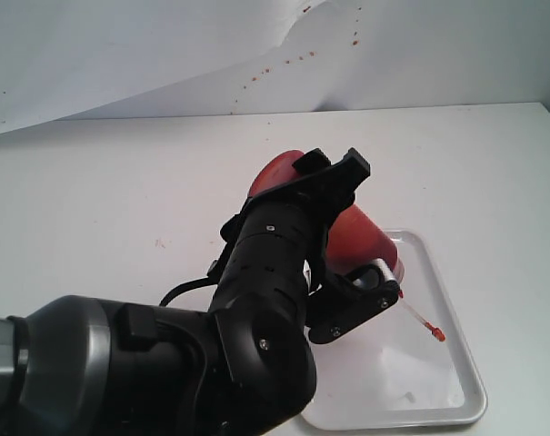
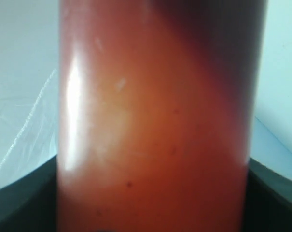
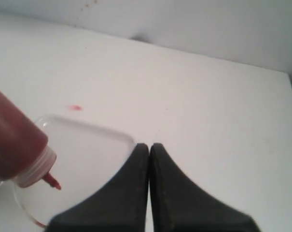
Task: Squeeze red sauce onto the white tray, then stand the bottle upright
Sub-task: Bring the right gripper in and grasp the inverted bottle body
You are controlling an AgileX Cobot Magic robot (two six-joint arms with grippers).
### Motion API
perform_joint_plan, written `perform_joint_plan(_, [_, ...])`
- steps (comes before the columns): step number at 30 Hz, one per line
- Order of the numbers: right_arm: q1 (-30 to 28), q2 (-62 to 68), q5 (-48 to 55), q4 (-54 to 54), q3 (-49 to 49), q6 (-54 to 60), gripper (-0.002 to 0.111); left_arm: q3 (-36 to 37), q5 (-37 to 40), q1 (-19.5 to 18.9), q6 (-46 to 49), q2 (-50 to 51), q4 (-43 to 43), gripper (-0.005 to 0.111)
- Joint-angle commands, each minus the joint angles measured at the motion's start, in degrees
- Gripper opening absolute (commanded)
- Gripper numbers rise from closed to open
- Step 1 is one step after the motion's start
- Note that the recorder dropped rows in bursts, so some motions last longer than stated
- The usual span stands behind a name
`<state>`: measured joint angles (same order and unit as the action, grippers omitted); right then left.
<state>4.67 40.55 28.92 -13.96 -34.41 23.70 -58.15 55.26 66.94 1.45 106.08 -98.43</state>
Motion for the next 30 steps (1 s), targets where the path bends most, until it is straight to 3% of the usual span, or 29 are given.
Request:
perform_joint_plan(1, [0.3, 10.6, 10.8, -7.1, -9.3, 15.5, 0.000, -0.8, 1.7, 0.3, -1.1, -0.7, -1.5, 0.000])
perform_joint_plan(8, [-1.6, 23.3, 18.4, -22.9, -17.0, 38.8, 0.000, -0.8, 1.7, 0.3, -1.1, -0.7, -1.5, 0.000])
perform_joint_plan(15, [-10.1, 34.8, 38.9, -46.3, -22.3, 65.2, 0.000, -0.8, 1.7, 0.3, -1.1, -0.7, -1.5, 0.000])
perform_joint_plan(19, [-11.9, 39.2, 41.0, -47.4, -23.6, 76.0, 0.000, -0.8, 1.7, 0.3, -1.1, -0.7, -1.5, 0.000])
perform_joint_plan(27, [-11.9, 43.8, 41.0, -48.3, -23.6, 78.4, 0.002, -0.8, 1.4, 0.3, -3.1, -0.7, -1.5, 0.000])
perform_joint_plan(30, [-11.8, 43.8, 41.0, -49.7, -23.6, 77.9, 0.020, -0.8, 1.4, 0.3, -3.1, -0.7, -1.5, 0.000])
